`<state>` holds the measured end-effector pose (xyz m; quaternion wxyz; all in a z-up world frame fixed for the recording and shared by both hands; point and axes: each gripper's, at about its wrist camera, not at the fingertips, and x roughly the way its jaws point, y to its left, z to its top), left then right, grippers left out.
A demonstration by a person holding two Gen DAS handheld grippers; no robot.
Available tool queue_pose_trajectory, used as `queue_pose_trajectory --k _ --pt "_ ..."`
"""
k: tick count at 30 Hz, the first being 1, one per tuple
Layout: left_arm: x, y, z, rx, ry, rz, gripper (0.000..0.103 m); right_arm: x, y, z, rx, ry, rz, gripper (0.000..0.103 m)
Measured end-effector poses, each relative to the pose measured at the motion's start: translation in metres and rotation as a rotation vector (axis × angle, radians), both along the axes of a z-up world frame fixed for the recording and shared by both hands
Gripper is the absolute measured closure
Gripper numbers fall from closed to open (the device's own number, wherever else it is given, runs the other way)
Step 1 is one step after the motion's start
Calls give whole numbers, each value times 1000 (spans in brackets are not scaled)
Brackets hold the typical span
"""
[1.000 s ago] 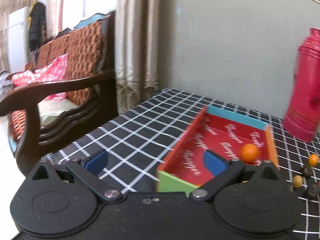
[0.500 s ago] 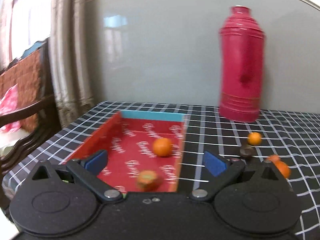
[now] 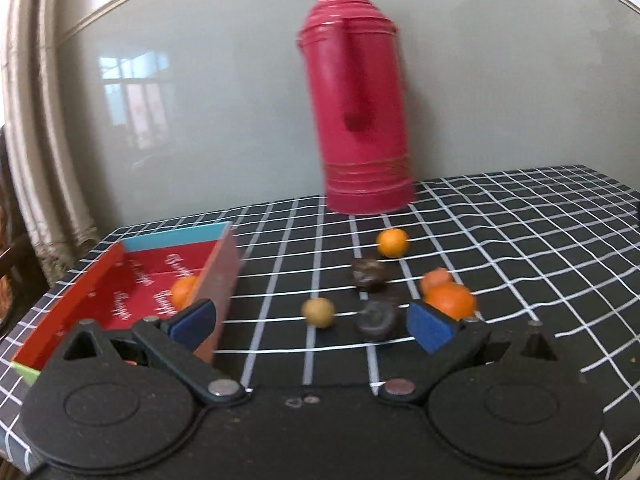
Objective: Organize fruits
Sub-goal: 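Lower the left gripper onto a dark brown round fruit and close it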
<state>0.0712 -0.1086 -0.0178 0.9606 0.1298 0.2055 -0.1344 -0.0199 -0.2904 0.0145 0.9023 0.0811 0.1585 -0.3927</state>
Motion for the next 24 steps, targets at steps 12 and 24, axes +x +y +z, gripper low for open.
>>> queue_pose_trajectory --k 12,24 --pt "22 -32 -23 -3 111 -41 36 -7 -17 -1 62 -13 22 0" --pt "53 -34 -32 -70 230 -19 52 -11 -32 -5 139 -18 36 0"
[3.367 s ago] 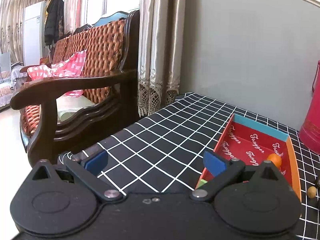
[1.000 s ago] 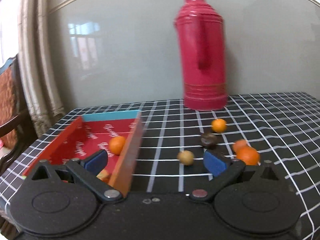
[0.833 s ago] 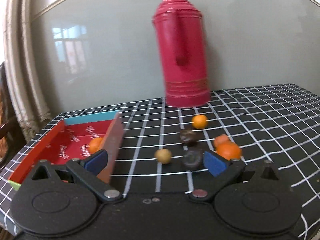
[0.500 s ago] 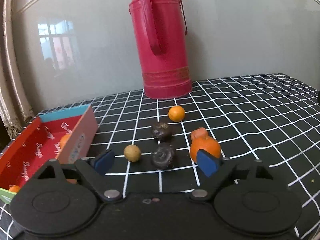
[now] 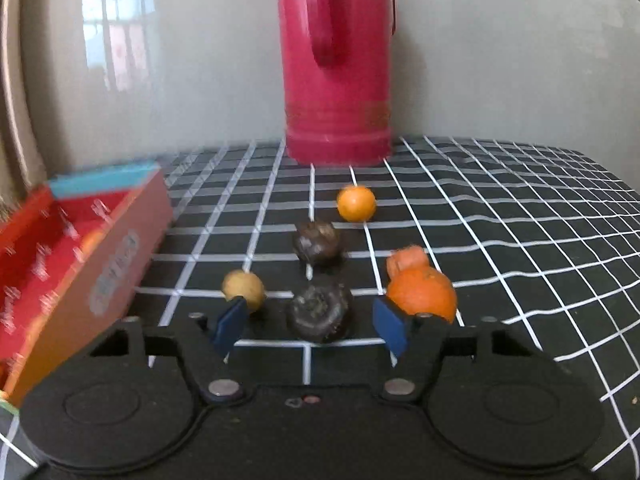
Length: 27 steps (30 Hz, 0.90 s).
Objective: Organize fruits
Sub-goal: 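Lower the left gripper onto a dark brown round fruit and close it, then carry the dark brown fruit over the red box and open the left gripper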
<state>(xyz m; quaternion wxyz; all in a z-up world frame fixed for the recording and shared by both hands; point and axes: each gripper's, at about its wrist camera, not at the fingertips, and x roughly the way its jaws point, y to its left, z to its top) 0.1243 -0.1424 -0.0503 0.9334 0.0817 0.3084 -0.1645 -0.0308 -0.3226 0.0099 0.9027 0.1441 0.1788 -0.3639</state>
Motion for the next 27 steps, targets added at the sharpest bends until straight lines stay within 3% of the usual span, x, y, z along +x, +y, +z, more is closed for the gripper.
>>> queue_pose_trajectory --k 1,5,11,17,27 --pt "2 0 -1 -14 18 -11 61 0 0 0 1 1 1 0" --pt "-2 -6 -1 10 -6 -30 75 -1 -3 -1 5 2 -2 0" --pt "-7 -7 1 23 -42 -11 75 -1 -4 -2 29 -5 1 0" --pt "-11 1 10 -10 -86 13 75 -7 -3 3 -33 -37 -52 0" --pt "-12 33 31 -27 -158 112 75 -4 -2 2 7 -41 -25 0"
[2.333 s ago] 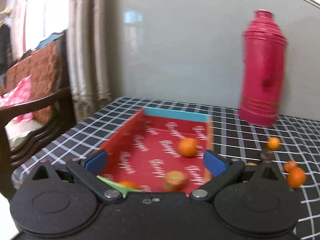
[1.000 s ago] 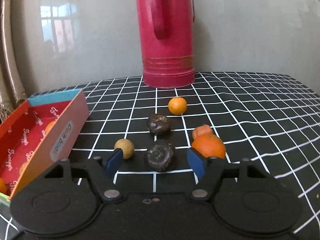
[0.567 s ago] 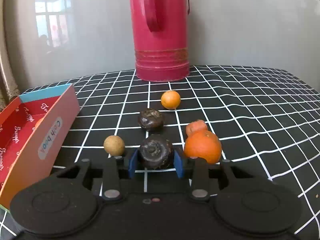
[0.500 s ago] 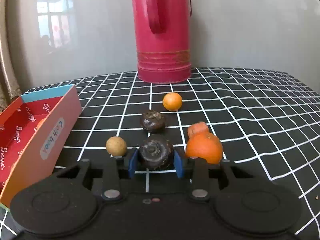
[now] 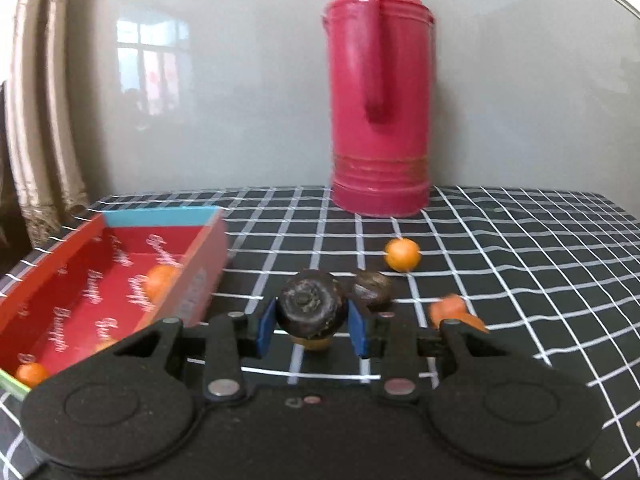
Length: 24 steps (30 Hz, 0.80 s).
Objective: Organize fruits
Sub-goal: 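Carry the dark brown fruit over the red box and open the left gripper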
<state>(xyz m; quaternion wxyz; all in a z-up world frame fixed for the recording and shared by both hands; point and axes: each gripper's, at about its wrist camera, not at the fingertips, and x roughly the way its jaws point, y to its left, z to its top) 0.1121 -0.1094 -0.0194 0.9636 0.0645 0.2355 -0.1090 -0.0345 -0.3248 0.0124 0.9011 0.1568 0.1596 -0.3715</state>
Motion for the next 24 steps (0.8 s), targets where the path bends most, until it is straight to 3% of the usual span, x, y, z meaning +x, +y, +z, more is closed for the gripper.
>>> queue_pose_trajectory --k 12,24 --pt "6 59 21 -9 -31 161 75 23 30 -2 -6 9 96 0" --pt "25 108 19 -30 66 310 75 49 62 -5 -12 22 196 0"
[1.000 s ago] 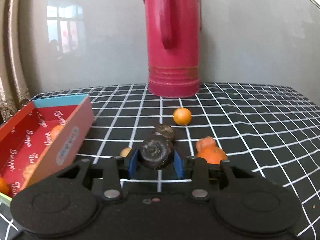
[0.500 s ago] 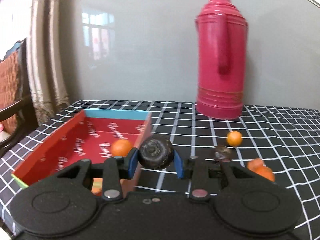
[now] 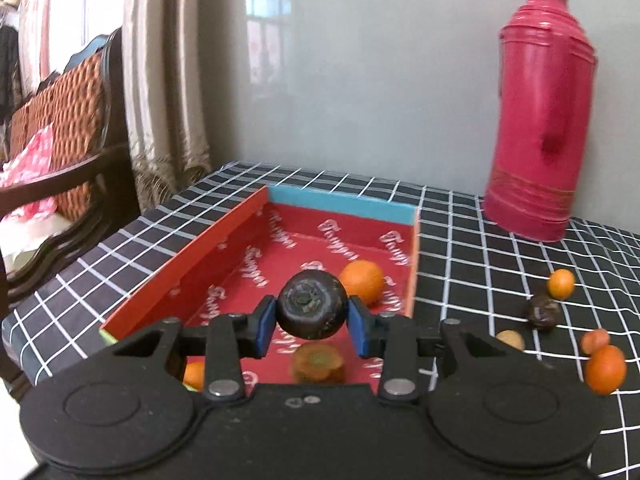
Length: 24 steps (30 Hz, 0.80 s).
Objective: Organize fruits
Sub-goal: 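Carry the dark brown fruit over the red box and open the left gripper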
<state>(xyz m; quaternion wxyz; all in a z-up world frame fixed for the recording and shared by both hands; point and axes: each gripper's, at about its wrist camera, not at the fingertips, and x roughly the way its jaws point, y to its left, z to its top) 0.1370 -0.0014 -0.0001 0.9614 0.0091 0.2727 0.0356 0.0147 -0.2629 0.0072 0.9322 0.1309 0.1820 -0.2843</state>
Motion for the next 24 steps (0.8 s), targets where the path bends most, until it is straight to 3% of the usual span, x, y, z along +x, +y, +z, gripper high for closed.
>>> queue_pose_trajectory --k 7,9,10,11,13,16,24 --pt "5 19 -3 -39 69 49 69 8 9 -1 8 5 32 0" --pt "4 23 -2 -46 77 56 56 9 10 -2 13 7 37 0" --pt "4 25 -1 -49 78 62 42 10 10 -2 16 8 40 0" --pt "3 27 -1 -54 74 69 35 11 10 -2 21 9 42 0" --pt "0 31 3 -58 57 72 35 11 11 -3 30 8 48 0" --pt "-3 35 6 -51 41 73 23 13 13 -3 42 8 58 0" --pt "-10 61 15 -33 4 113 17 24 19 -9 77 29 101 0"
